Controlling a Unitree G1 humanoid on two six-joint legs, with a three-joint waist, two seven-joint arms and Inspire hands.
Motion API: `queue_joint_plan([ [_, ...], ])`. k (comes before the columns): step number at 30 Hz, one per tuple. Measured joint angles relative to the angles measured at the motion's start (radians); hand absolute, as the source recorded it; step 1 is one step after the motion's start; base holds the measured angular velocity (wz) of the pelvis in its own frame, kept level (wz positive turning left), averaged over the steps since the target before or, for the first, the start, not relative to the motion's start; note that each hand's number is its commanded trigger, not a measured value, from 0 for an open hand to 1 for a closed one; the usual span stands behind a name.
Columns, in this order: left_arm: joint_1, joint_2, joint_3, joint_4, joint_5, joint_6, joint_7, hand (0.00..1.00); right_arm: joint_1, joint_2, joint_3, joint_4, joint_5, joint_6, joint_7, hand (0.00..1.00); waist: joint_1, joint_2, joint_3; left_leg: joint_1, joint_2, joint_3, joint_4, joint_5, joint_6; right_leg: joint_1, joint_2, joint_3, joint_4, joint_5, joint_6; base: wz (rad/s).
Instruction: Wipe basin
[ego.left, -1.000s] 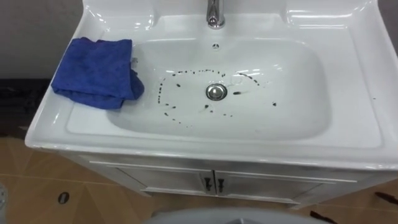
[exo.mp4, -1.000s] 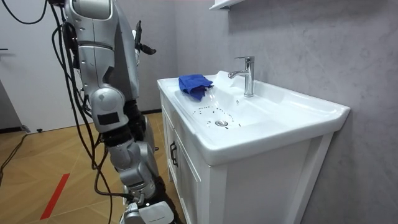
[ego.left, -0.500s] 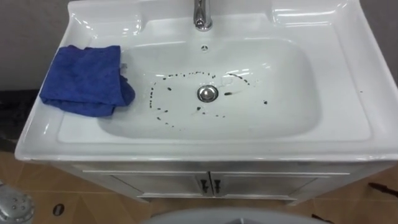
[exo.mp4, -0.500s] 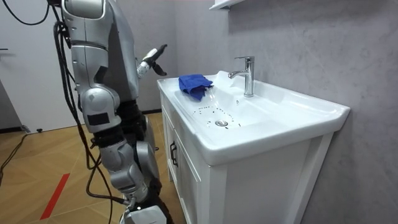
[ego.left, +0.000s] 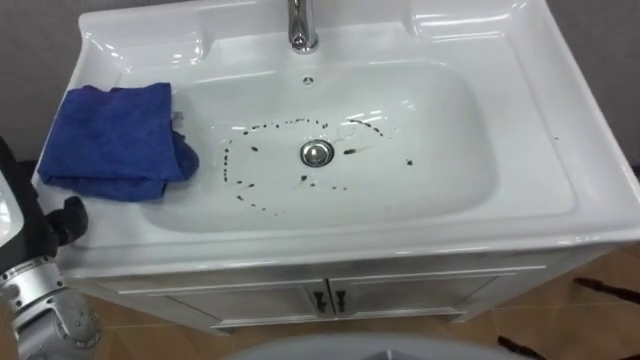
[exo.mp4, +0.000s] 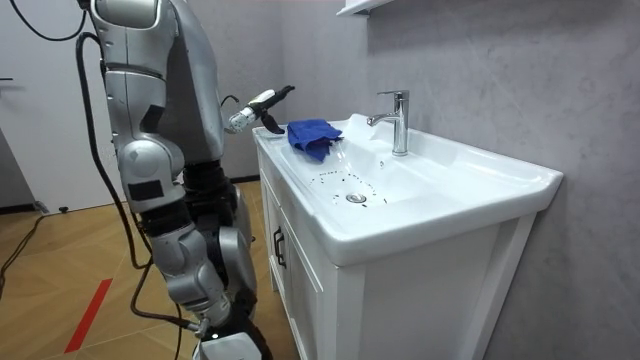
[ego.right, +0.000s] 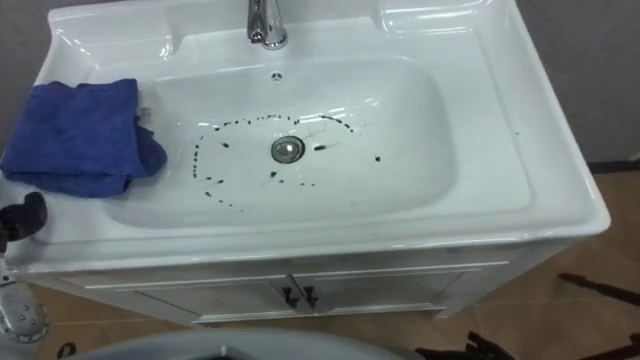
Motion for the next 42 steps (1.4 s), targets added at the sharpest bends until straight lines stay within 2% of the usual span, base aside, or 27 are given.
queue_joint_plan([
  [3, -0.001, 0.0, 0.0, 0.0, 0.0, 0.001, 0.0, 0.0, 0.001, -0.001, 0.0, 0.001, 0.0, 0.0, 0.005, 0.0, -0.014, 0.002, 0.0006, 0.001, 0.0, 0.0, 0.0, 0.0, 0.0, 0.0, 0.001, 0.006, 0.001, 0.0, 0.0, -0.05],
  [9, -0.011, 0.0, -0.007, -0.003, -0.001, 0.002, -0.01, 0.0, -0.005, -0.003, 0.003, 0.0, 0.0, 0.001, 0.02, 0.0, -0.017, 0.001, 0.0019, 0.009, 0.0, 0.001, 0.0, 0.0, 0.0, -0.001, 0.004, 0.024, 0.002, 0.0, 0.0, -0.09],
  [13, -0.026, 0.0, -0.029, -0.003, -0.002, 0.006, -0.035, 0.0, -0.02, -0.003, 0.002, 0.0, 0.001, 0.021, 0.02, 0.0, -0.017, -0.003, 0.0028, 0.009, 0.0, 0.002, 0.0, 0.0, 0.0, -0.003, 0.005, 0.026, 0.002, 0.0, 0.0, 0.0],
  [15, -0.032, 0.0, -0.047, -0.002, -0.002, 0.022, -0.063, 0.0, -0.027, -0.002, 0.002, 0.001, -0.008, 0.025, 0.02, 0.0, -0.022, -0.005, 0.003, 0.009, 0.0, 0.002, 0.0, 0.0, 0.0, -0.002, 0.005, 0.026, 0.002, 0.0, 0.0, 0.0],
  [21, -0.037, 0.0, -0.049, 0.038, -0.005, 0.042, -0.131, 0.0, -0.029, -0.002, -0.017, 0.001, -0.035, 0.032, 0.019, 0.0, -0.03, -0.004, 0.0028, 0.009, 0.001, 0.02, -0.001, 0.0, 0.0, -0.005, 0.005, 0.031, 0.003, 0.0, 0.0, -0.02],
  [26, -0.038, 0.0, -0.05, 0.089, -0.014, 0.043, -0.152, 0.0, -0.034, -0.002, -0.019, 0.0, -0.035, 0.038, 0.019, 0.0, -0.04, -0.003, 0.0023, 0.008, 0.004, 0.043, -0.002, 0.0, 0.0, -0.008, 0.006, 0.033, 0.004, 0.001, -0.001, -0.02],
  [33, -0.044, 0.001, -0.049, 0.115, -0.04, 0.057, -0.187, 0.0, -0.034, -0.002, -0.03, 0.003, -0.03, 0.042, 0.02, 0.0, -0.046, 0.003, -0.0011, 0.009, 0.006, 0.044, -0.002, 0.0, 0.0, -0.008, 0.009, 0.035, 0.005, 0.003, -0.002, 0.0],
  [42, -0.071, 0.005, -0.049, 0.114, -0.071, 0.076, -0.232, 0.0, -0.033, -0.003, -0.029, 0.002, -0.025, 0.041, 0.015, 0.0, -0.045, 0.01, -0.0009, 0.007, 0.01, 0.045, -0.001, 0.0, 0.0, -0.015, 0.014, 0.05, 0.005, 0.008, -0.005, -0.03],
])
